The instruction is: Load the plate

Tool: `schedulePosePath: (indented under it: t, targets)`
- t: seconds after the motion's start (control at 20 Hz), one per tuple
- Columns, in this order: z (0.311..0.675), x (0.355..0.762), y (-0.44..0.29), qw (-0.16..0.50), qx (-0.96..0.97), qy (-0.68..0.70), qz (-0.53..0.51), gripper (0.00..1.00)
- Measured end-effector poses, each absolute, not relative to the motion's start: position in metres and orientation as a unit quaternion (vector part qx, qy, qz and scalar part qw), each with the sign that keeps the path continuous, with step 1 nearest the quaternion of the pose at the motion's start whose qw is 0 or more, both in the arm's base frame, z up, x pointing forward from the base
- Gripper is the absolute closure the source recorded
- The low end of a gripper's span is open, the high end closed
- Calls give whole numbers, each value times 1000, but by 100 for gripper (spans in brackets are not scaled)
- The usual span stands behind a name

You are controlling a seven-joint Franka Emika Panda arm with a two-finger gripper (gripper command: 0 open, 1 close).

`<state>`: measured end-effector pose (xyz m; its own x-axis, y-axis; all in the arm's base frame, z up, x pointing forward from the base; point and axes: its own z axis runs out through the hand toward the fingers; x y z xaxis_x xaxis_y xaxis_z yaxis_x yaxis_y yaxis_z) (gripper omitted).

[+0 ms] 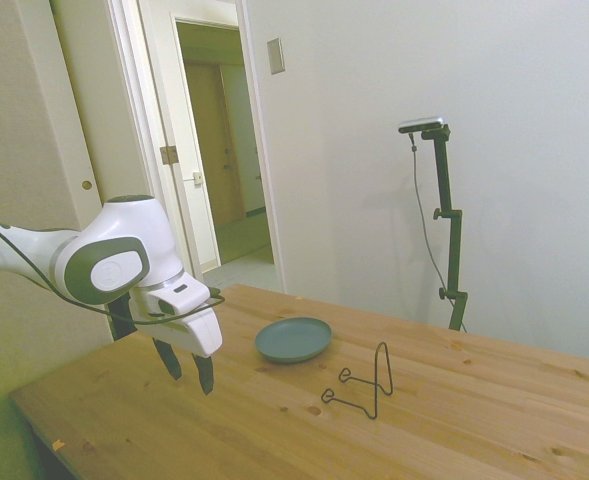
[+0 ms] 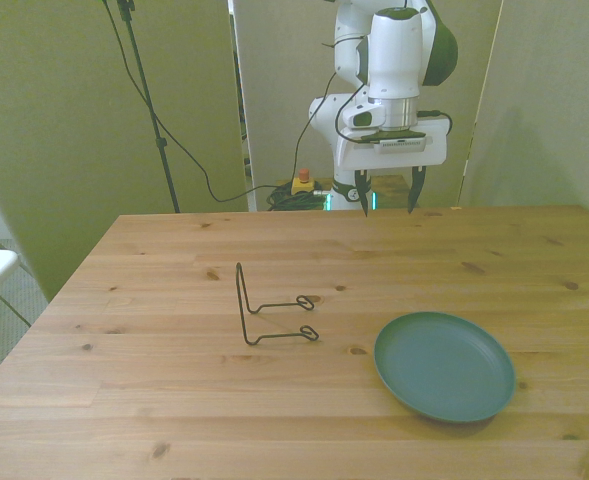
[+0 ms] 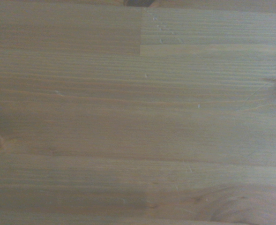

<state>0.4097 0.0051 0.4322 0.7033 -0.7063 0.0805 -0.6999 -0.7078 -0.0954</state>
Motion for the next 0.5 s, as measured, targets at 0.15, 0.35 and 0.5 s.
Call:
schedulePosePath:
  t: [0.15, 0.35, 0.5]
  targets:
    - [433, 414, 2, 34, -913, 400, -70, 0]
    - [449, 444, -9, 44, -895, 435, -88, 0]
    - [457, 482, -21, 43, -882, 459, -97, 0]
